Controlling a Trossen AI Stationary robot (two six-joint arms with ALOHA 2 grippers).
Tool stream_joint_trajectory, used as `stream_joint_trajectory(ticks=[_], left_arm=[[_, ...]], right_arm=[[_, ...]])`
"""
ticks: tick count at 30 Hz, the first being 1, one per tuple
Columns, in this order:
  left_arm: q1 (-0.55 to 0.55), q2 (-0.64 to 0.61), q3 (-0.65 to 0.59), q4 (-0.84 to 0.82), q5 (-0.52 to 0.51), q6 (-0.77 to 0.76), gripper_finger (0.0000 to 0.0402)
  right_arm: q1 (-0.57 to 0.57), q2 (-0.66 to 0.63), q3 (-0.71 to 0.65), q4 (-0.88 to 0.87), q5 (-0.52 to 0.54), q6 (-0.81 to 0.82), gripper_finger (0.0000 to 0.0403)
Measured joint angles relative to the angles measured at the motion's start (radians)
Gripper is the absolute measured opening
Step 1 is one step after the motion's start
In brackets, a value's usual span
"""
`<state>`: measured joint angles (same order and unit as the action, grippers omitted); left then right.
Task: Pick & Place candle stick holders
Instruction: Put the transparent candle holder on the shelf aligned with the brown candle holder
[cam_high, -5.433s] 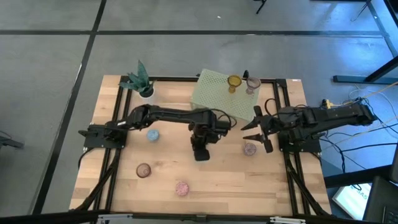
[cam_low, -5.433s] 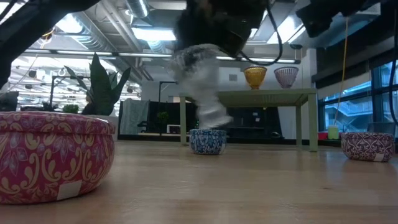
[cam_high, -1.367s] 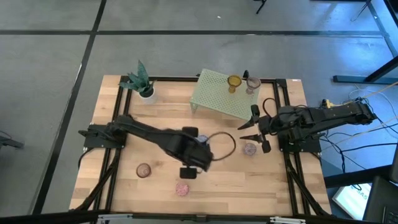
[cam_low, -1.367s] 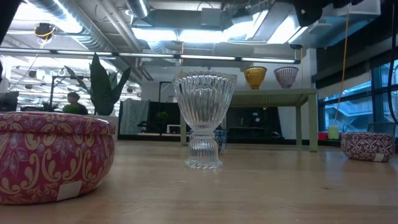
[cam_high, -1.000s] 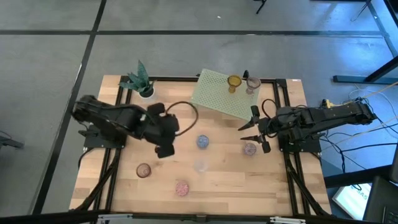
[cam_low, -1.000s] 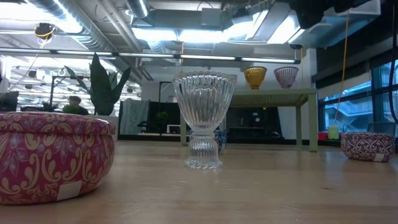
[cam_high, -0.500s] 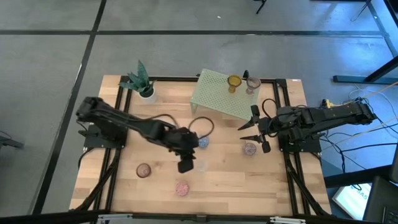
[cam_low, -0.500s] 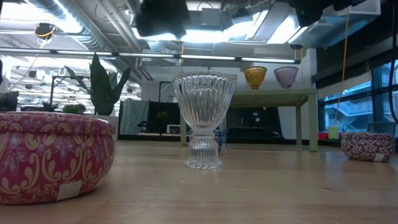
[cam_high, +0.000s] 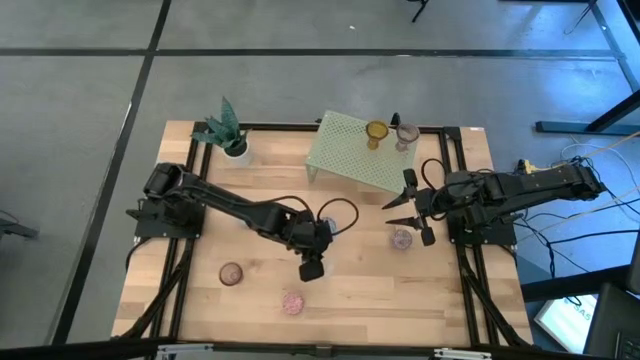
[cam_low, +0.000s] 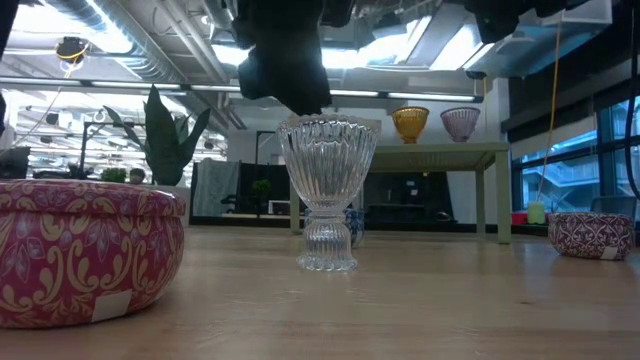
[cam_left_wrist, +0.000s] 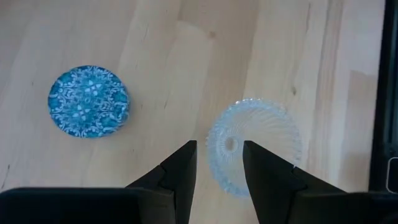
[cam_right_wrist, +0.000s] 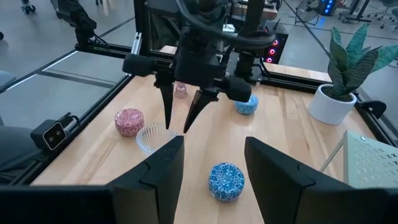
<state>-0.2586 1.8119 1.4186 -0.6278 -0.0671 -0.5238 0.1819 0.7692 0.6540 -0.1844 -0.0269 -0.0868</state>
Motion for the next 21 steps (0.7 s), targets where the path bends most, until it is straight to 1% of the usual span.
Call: stream_joint_trajectory(ticks=[5, 10, 21], left_arm=[[-0.007, 0.021, 0.001, -0.006, -0.02, -0.013, 0.0127], [-0.008, 0.04, 0.003, 0.024, -0.013, -0.013, 0.0127], [-0.014, 0.065, -0.005, 0.007, -0.02, -0.014, 0.0127]], right_arm=[[0.0, 0.0, 0.0, -0.003, 0.0, 0.0, 0.0173], [0.0, 0.0, 0.0, -0.017, 0.0, 0.001, 0.0173], [0.0, 0.001, 0.001, -0.018, 0.0, 0.004, 0.0173]])
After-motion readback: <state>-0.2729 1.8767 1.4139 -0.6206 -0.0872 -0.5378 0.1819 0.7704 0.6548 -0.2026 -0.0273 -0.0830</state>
